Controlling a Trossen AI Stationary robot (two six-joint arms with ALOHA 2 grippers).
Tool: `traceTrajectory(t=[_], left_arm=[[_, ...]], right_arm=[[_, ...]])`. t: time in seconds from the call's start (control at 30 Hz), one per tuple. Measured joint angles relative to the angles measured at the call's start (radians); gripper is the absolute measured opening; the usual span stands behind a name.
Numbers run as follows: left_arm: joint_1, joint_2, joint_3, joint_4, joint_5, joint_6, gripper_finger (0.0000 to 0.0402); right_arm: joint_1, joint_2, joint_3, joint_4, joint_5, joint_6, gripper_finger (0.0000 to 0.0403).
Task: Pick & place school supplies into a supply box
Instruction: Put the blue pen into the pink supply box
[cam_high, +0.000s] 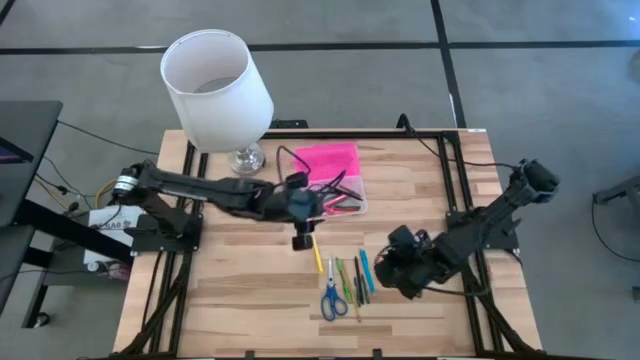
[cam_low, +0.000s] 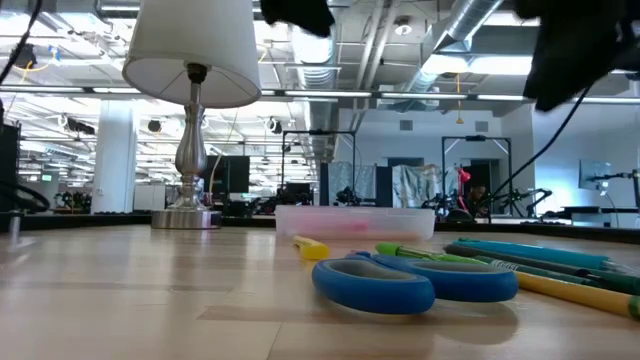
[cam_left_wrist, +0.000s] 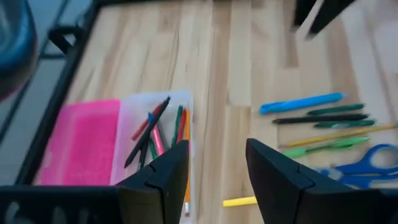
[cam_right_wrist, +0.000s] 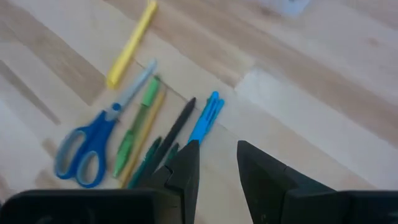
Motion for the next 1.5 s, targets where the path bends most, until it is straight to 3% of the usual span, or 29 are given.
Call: traceTrajectory(t=[0.37,0.53,1.0,1.5], left_arm=[[-0.215,-0.067,0.0,0.008,-0.292,-0.12,0.0155],[-0.275,-0.068,0.0,0.009,-0.368,-0.16,0.0155],[-0.319,-0.068,0.0,0.015,-0.43,-0.212,0.0155],[-0.319,-0.068,0.0,0.015,-0.44,-0.214,0.0155]], right_arm=[[-0.099,0.166,0.0,0.133,-0.182,-0.061,0.0101],[-0.119,0.226,0.0,0.216,-0.241,-0.09,0.0101],[-0.135,0.331,-0.001,0.246,-0.305,-0.093,0.0101],[-0.157,0.331,0.0,0.286,-0.295,-0.114,0.0101]])
